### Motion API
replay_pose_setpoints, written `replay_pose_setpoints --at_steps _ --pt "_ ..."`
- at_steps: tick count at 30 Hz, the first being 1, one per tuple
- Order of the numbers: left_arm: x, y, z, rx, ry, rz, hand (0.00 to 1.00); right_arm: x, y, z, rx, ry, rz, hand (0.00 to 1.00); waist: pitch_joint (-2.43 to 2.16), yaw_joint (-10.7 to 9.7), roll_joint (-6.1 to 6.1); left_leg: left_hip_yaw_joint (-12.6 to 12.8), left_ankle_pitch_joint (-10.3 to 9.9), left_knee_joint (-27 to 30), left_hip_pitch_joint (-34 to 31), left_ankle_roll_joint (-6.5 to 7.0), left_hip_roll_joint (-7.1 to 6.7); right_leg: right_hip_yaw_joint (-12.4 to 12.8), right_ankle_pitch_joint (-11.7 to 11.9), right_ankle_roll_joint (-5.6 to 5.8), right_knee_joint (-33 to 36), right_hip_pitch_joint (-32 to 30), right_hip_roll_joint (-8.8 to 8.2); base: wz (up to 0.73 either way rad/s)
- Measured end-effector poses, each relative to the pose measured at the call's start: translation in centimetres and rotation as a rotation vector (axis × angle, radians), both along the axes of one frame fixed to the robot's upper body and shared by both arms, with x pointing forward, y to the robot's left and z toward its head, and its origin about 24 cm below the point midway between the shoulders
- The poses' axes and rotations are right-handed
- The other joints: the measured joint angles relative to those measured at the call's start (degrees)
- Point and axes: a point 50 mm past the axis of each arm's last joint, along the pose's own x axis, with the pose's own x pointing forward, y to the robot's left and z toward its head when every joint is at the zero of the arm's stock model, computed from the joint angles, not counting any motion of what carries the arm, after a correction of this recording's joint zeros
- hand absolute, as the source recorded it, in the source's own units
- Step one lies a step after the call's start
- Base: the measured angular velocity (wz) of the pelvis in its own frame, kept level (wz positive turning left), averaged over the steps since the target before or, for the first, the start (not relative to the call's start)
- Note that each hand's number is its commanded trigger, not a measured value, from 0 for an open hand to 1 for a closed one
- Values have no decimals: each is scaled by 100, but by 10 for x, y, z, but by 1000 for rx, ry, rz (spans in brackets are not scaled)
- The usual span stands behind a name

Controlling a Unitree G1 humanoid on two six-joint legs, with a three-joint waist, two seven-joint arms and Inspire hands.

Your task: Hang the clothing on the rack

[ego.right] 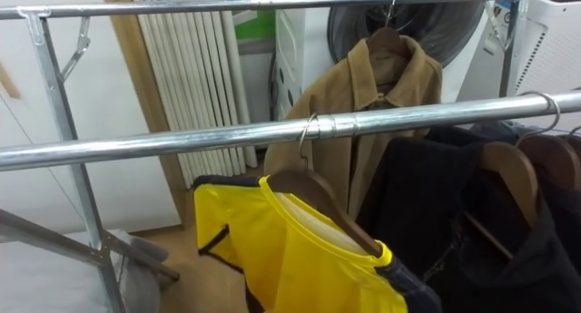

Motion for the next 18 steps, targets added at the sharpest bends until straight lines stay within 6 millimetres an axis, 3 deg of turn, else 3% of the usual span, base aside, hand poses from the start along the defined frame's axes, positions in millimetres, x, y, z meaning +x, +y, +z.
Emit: replay_pose_setpoints --at_steps 12,16,18 --pt "7 0 0 21 -23 6 0 15 -1 1 -45 -17 70 0 -18 26 29 1 0 73 -127 -1 10 -67 -27 -29 16 -95 -1 1" --pt "13 -1 0 39 -49 -7 0 25 -1 2 -67 -33 133 0 -25 30 59 -128 0 234 -356 -1 7 -198 -24 -63 28 -184 -31 18" --pt "14 -1 0 47 -56 -16 0 33 -3 3 -87 -46 189 0 -18 29 84 -166 1 346 -566 -4 25 -380 -12 -84 65 -244 -55 34"
